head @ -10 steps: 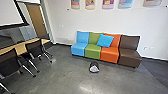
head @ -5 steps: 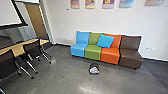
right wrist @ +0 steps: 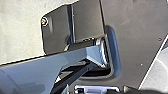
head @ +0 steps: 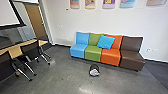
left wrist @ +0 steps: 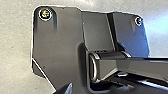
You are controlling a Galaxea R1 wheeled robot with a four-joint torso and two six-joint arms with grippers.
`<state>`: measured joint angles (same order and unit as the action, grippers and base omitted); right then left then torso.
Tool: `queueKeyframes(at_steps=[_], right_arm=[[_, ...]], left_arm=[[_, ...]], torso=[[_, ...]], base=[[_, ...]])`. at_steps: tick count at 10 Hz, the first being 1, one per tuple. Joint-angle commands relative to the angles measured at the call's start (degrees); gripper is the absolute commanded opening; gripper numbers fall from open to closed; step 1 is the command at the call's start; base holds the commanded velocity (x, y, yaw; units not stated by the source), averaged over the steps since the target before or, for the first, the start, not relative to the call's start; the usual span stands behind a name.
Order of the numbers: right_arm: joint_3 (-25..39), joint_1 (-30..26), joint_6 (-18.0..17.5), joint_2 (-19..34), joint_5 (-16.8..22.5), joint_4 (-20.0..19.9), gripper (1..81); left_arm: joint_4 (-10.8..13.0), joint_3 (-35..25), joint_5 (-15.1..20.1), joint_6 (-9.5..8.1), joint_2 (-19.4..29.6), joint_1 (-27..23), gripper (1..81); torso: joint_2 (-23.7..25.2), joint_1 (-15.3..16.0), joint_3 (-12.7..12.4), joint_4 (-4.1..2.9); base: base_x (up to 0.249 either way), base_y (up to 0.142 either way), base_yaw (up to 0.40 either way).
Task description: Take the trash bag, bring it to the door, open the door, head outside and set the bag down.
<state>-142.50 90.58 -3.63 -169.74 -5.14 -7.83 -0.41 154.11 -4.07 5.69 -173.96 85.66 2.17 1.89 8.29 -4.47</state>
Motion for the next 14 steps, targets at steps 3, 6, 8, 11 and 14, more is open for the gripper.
queueKeyframes(at_steps=[3, 6, 8, 11, 14], right_arm=[[0.2, -1.4, 0.2, -0.2, 3.7, 0.3, 81.1], [0.2, -1.4, 0.2, -0.2, 3.7, 0.4, 81.1], [0.2, -1.3, 0.2, -0.2, 3.7, 0.4, 81.1], [0.1, -1.4, 0.2, -0.1, 3.7, 0.2, 81.1], [-0.1, -1.4, 0.1, 0.9, 3.4, -0.3, 81.1]], left_arm=[[0.4, -0.2, 3.5, -0.07, 0.0, -1.4, 81.1], [0.5, -0.2, 3.5, -0.07, -0.2, -1.3, 81.1], [0.6, -0.2, 3.5, -0.07, -0.2, -1.3, 81.1], [0.6, -0.2, 3.5, -0.07, 0.0, -1.3, 81.1], [0.6, -0.2, 3.5, -0.07, 0.0, -1.2, 81.1]], torso=[[0.0, -0.1, 0.0, 0.00], [0.0, -0.1, 0.0, 0.00], [0.0, -0.1, 0.0, 0.00], [0.0, -0.1, 0.0, 0.00], [0.0, -0.1, 0.0, 0.00]], base=[[0.133, 0.000, 0.000], [0.132, 0.000, 0.000], [0.133, -0.033, 0.000], [0.132, -0.065, 0.000], [0.132, -0.065, 0.000]])
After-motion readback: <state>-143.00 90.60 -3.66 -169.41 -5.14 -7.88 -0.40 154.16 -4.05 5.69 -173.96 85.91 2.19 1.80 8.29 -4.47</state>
